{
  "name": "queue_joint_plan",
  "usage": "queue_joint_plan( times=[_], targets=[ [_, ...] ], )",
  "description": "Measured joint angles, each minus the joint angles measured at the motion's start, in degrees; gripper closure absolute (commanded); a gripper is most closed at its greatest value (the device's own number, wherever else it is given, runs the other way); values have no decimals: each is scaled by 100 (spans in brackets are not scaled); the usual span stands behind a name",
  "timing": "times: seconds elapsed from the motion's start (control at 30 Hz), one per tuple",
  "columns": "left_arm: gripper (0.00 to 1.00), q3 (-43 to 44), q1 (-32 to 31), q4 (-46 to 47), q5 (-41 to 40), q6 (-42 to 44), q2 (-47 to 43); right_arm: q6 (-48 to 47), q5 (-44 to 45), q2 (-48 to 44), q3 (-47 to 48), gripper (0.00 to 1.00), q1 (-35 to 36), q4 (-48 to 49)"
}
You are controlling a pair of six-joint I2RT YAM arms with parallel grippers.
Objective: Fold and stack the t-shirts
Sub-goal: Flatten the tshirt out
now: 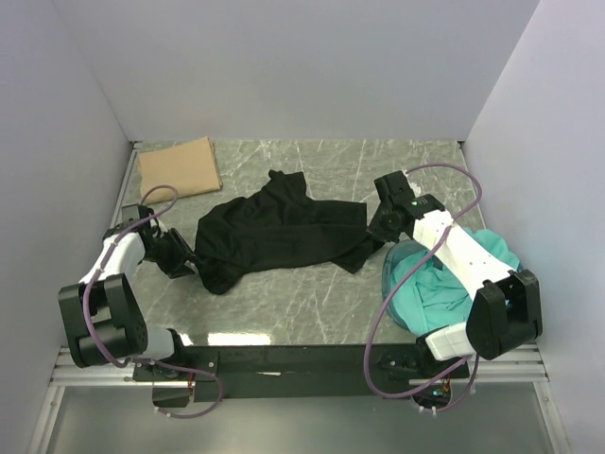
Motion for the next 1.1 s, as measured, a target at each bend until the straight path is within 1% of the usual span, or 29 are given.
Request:
queue_joint_plan(
  times=[0.2,0.23,0.3,0.33,0.4,0.43,0.53,0.8,1.0,1.1],
  targets=[
    [61,0,-61,81,223,-20,225,0,-33,26,-4,100,0,72],
    [63,0,-107,107,240,-28,256,0,-35,33,-4,100,0,72],
    [70,7,-223,160,275,-50,334,-2,-37,44,-4,100,0,72],
    [76,11,-275,188,293,-72,374,-2,-37,50,-4,100,0,70],
    [83,15,-369,249,339,-111,452,-2,-37,55,-4,100,0,70],
    [90,15,-402,273,348,-136,474,-2,-37,57,-4,100,0,70],
    [99,35,-420,313,385,-170,514,-2,-37,59,-4,100,0,72],
    [100,260,-374,352,444,-313,546,-4,-33,87,-4,100,0,74],
    [99,673,-22,380,442,-442,549,-4,-7,109,-4,100,0,81],
    [100,774,28,422,433,-435,586,-7,33,175,-4,100,0,79]
  ],
)
